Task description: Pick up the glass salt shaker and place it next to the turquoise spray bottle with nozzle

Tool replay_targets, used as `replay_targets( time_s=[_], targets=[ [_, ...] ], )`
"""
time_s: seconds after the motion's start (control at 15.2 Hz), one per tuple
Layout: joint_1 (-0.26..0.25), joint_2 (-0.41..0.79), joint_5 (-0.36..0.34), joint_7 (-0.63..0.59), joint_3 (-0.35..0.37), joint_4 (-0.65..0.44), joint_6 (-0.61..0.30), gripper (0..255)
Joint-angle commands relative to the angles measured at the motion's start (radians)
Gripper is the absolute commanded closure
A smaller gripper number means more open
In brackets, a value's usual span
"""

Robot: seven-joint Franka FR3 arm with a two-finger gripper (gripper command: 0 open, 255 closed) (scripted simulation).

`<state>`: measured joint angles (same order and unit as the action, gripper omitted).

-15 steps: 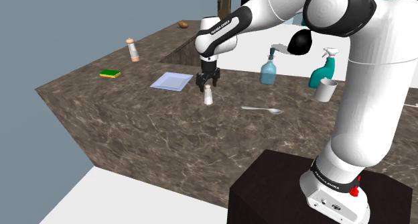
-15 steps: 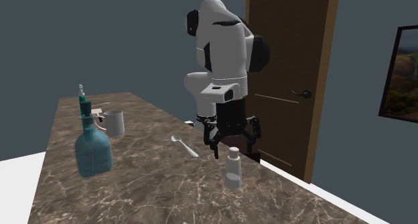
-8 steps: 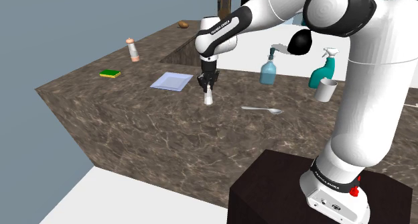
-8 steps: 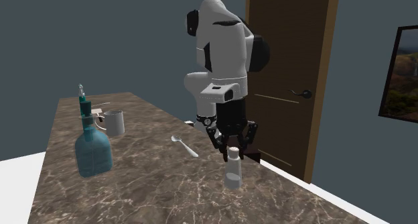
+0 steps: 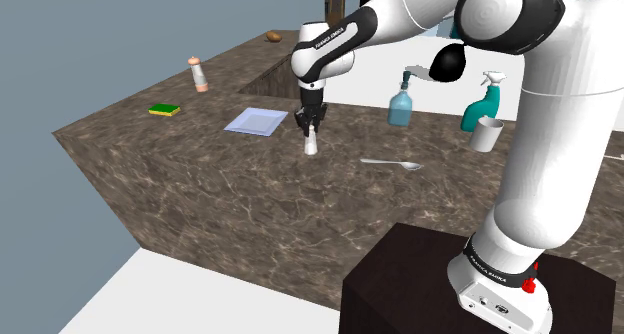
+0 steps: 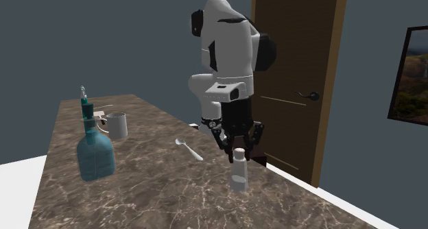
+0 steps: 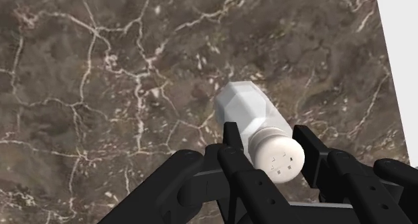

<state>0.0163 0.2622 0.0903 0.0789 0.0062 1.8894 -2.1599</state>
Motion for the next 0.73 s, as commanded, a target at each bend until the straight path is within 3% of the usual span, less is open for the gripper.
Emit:
replay_targets(
  time_s=[0.0, 0.66],
  targets=[
    [0.0, -0.009, -0.001, -0.001, 0.0, -0.012, 0.021, 255],
    [0.001, -0.055, -0.006, -0.011, -0.002, -0.087, 0.142, 255]
  ],
)
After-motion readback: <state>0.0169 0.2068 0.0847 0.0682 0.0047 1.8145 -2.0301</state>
